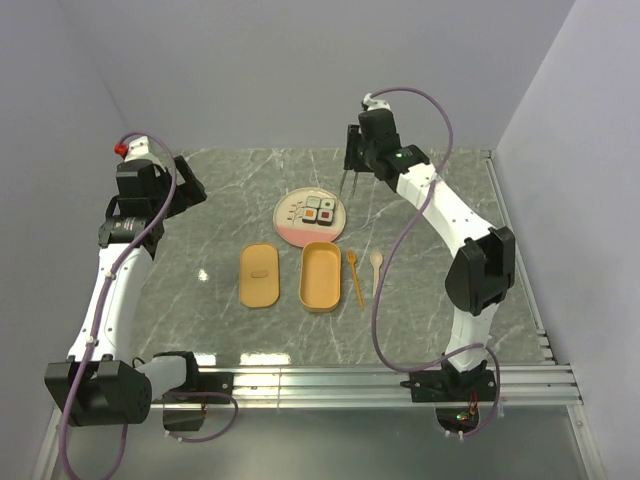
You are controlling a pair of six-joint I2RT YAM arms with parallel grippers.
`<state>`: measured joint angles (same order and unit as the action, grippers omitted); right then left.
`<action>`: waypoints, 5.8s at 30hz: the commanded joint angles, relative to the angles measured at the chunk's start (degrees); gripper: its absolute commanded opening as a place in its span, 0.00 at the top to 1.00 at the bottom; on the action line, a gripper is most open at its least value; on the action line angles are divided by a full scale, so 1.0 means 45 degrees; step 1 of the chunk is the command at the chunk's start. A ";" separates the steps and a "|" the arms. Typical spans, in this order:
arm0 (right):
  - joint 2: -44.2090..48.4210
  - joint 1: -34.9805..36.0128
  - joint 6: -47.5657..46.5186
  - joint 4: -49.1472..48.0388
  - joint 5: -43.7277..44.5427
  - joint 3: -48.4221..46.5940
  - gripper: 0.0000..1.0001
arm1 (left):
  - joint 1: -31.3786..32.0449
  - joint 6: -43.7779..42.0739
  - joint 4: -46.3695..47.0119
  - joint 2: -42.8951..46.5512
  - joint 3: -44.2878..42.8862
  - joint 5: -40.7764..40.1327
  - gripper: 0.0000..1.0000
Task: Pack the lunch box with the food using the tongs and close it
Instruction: Pick up the food using the clamp, then place the food into the lunch box
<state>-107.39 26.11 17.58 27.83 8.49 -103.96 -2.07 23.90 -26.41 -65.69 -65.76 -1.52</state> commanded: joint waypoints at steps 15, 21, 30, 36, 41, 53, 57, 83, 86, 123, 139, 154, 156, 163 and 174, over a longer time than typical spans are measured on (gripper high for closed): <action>-0.1037 0.1638 -0.0313 -0.1791 0.1880 -0.0940 0.50 | -0.0049 0.0099 -0.0497 -0.0070 -0.0543 -0.0248 0.01; -0.0784 0.2166 -0.0899 -0.1888 0.2934 -0.0278 0.48 | -0.0010 0.0079 -0.0517 -0.0031 -0.0408 -0.0190 0.00; -0.0510 0.2343 -0.0432 -0.2415 0.3503 0.0992 0.46 | 0.0263 -0.0077 -0.0497 -0.0206 -0.0466 -0.0190 0.01; -0.0490 0.2343 -0.0236 -0.2766 0.3660 0.1364 0.46 | 0.0361 -0.0135 -0.0536 -0.0226 -0.0505 -0.0268 0.00; -0.0627 0.2343 -0.0060 -0.2748 0.3601 0.1325 0.46 | 0.0361 -0.0116 -0.0556 -0.0226 -0.0485 -0.0307 0.01; -0.0334 0.2343 0.0409 -0.2807 0.3523 0.1521 0.46 | 0.0362 -0.0175 -0.0459 -0.0285 -0.0446 -0.0249 0.01; -0.0198 0.2362 0.0467 -0.2709 0.3484 0.1481 0.46 | 0.0362 -0.0135 -0.0400 -0.0246 -0.0368 -0.0170 0.00; -0.0860 0.2421 0.0331 -0.2865 0.3699 0.1404 0.46 | 0.0381 -0.0272 -0.0341 -0.0343 -0.0309 -0.0170 0.01; -0.1153 0.2421 0.0331 -0.2924 0.3621 0.1072 0.46 | 0.0361 -0.0272 -0.0361 -0.0363 -0.0290 -0.0170 0.01; 0.0427 0.2596 -0.0704 -0.3588 0.3933 0.1969 0.78 | 0.0361 -0.0214 -0.0224 -0.0109 -0.0017 -0.0014 0.01; 0.4350 0.4197 0.0640 -0.2104 0.4206 0.4837 0.79 | 0.0361 -0.0018 0.0010 0.0262 0.0452 0.0221 0.00; 0.4550 0.5311 0.1737 -0.1361 0.4734 0.5817 0.80 | 0.0732 0.0001 -0.0087 0.0535 0.0570 0.0455 0.01; 0.4335 0.5351 0.1757 -0.1556 0.4793 0.5915 0.81 | 0.0732 -0.0037 -0.0107 0.0536 0.0531 0.0377 0.01; 0.3241 0.5351 0.1815 -0.1303 0.4871 0.5155 0.81 | 0.0752 -0.0096 -0.0185 0.0458 0.0433 0.0377 0.01; 0.2538 0.5331 0.1698 -0.1537 0.5105 0.4802 0.82 | 0.0752 -0.0233 -0.0224 0.0340 0.0355 0.0357 0.01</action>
<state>-95.55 49.74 24.64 23.16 28.93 -79.07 1.13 23.44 -28.18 -64.95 -63.02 -0.05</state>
